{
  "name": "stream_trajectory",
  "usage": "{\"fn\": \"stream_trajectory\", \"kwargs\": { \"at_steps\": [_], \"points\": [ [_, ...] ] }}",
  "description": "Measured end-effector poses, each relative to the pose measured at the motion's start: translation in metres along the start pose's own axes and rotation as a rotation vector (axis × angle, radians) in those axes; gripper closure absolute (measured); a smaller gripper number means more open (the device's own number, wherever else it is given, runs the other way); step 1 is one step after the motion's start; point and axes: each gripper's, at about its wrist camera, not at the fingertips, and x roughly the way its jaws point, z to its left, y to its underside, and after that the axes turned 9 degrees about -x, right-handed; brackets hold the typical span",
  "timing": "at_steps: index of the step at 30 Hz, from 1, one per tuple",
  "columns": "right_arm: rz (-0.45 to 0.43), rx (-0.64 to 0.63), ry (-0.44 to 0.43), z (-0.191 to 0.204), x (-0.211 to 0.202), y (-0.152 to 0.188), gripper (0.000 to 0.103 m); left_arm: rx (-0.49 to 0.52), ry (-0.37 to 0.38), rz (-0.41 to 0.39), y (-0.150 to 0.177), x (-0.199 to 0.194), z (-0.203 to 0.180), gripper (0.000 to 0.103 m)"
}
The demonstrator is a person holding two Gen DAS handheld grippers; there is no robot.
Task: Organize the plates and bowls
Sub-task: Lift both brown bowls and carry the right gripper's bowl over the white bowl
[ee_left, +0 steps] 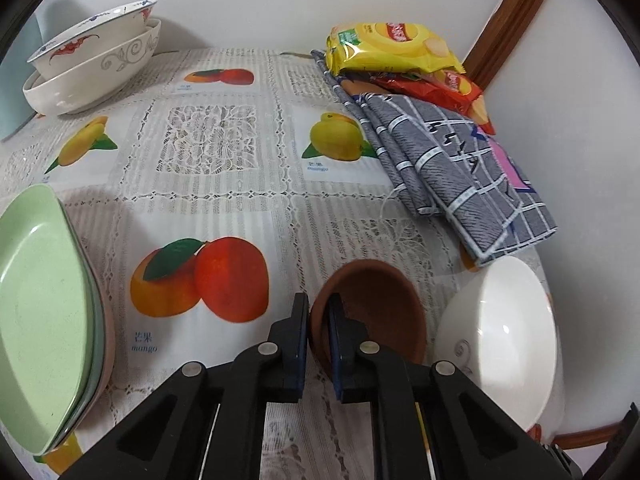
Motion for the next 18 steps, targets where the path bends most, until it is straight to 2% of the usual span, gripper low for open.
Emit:
{"fn": "stream_trajectory", "kwargs": {
  "at_steps": [5, 18],
  "points": [
    [-0.009, 0.035, -0.028, -0.005, -0.006, 0.000, 0.094, 0.018, 0.012, -0.006, 0.006, -0.012, 0.000, 0.093],
    [-0.027, 0.072, -0.024, 0.000, -0.023, 0.001, 0.094, 0.025, 0.031, -0.026, 0.016, -0.050, 0.005, 0.093]
  ]
}}
